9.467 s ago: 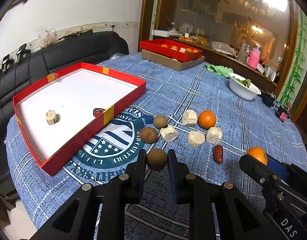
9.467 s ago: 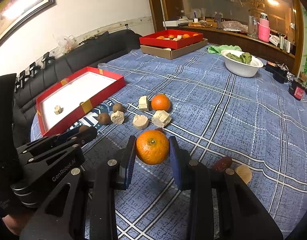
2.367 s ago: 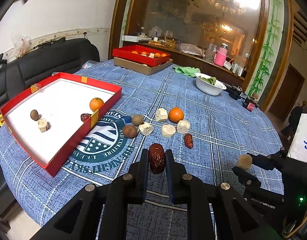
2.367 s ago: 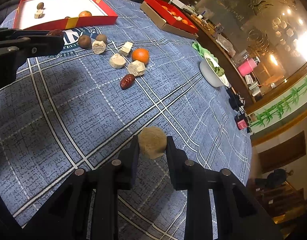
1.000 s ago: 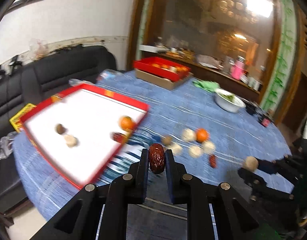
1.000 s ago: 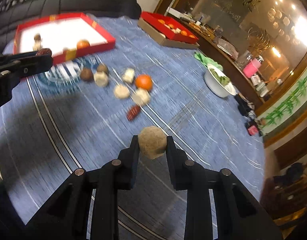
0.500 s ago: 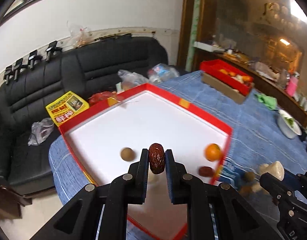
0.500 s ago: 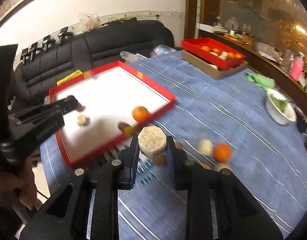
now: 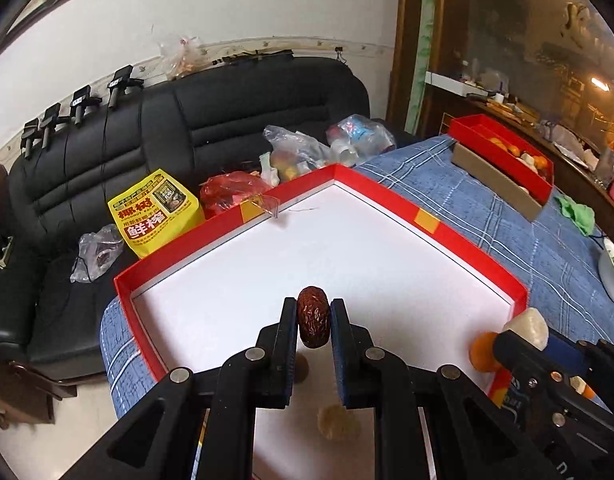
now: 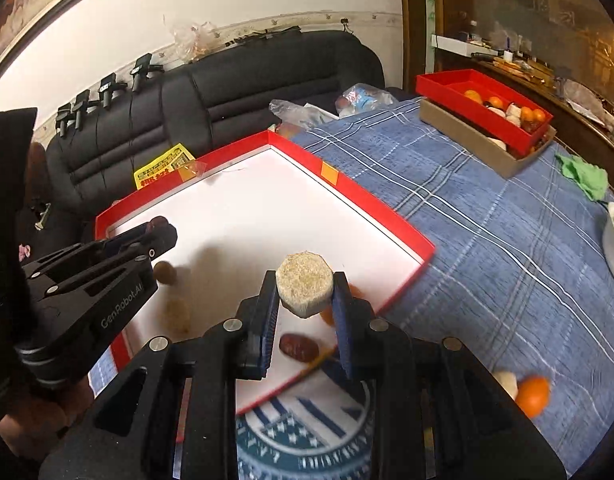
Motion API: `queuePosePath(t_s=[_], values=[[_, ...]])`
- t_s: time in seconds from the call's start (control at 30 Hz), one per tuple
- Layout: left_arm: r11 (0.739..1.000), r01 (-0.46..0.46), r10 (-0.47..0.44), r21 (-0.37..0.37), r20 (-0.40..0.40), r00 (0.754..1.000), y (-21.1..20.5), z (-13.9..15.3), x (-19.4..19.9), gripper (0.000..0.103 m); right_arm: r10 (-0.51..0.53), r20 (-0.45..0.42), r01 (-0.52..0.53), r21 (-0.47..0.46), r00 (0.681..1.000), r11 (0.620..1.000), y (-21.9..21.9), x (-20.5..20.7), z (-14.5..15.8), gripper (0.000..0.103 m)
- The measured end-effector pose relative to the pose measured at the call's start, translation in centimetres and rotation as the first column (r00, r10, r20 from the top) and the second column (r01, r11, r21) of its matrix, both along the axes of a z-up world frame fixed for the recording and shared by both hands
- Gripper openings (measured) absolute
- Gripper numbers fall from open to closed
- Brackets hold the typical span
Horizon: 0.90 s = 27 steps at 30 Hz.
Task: Organize fruits
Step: 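Carry the cube and date over the red tray and open both tools, then withdraw both open tools from the tray back over the table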
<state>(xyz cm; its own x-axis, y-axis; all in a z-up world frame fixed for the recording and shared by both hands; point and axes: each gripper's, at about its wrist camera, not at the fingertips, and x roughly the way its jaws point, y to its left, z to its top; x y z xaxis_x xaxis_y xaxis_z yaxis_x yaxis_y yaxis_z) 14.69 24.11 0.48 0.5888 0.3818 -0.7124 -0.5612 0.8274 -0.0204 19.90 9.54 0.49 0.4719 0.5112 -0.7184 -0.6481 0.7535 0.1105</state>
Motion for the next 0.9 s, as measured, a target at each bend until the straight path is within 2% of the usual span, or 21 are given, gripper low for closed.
queuePosePath(t_s=[0.5, 0.53, 0.57, 0.6, 0.63, 0.67, 0.73, 0.9], values=[[0.999, -0.044, 0.044, -0.006, -0.06, 0.997, 2.0, -1.2, 2.2, 0.016, -0.003, -0.052, 0.001, -0.027, 0.999, 1.0, 2.4, 2.9, -1.7, 0.025], [0.999, -0.049, 0.048, -0.008, -0.075, 0.996, 2.0, -1.3, 2.3, 0.023, -0.001, -0.057, -0.001, -0.034, 0.998, 0.999, 2.5, 2.9, -1.8, 0.026], [0.998, -0.056, 0.055, -0.011, -0.097, 0.994, 2.1, -1.5, 2.4, 0.041, 0.001, -0.063, -0.004, -0.044, 0.998, 0.999, 2.6, 2.9, -2.0, 0.027], [0.998, -0.061, 0.059, -0.015, -0.109, 0.992, 2.1, -1.6, 2.4, 0.048, 0.001, -0.068, -0.005, -0.057, 0.998, 0.998, 2.7, 2.9, -2.1, 0.028], [0.997, -0.067, 0.064, -0.023, -0.112, 0.992, 2.2, -1.6, 2.2, 0.053, 0.001, -0.071, -0.006, -0.075, 0.997, 0.997, 2.8, 2.8, -2.3, 0.035], [0.997, -0.072, 0.069, -0.025, -0.112, 0.991, 2.2, -1.6, 1.9, 0.054, 0.002, -0.069, -0.008, -0.082, 0.998, 0.997, 2.8, 2.7, -2.3, 0.05], [0.996, -0.089, 0.086, -0.023, -0.112, 0.99, 2.3, -1.3, 1.3, 0.055, -0.004, -0.049, -0.001, -0.097, 0.999, 0.995, 2.5, 2.3, -2.1, 0.06], [0.994, -0.105, 0.102, -0.044, -0.065, 0.993, 1.7, 0.1, -0.8, 0.059, -0.024, -0.002, 0.024, -0.079, 1.0, 0.997, 0.2, 0.8, 0.0, 0.063]])
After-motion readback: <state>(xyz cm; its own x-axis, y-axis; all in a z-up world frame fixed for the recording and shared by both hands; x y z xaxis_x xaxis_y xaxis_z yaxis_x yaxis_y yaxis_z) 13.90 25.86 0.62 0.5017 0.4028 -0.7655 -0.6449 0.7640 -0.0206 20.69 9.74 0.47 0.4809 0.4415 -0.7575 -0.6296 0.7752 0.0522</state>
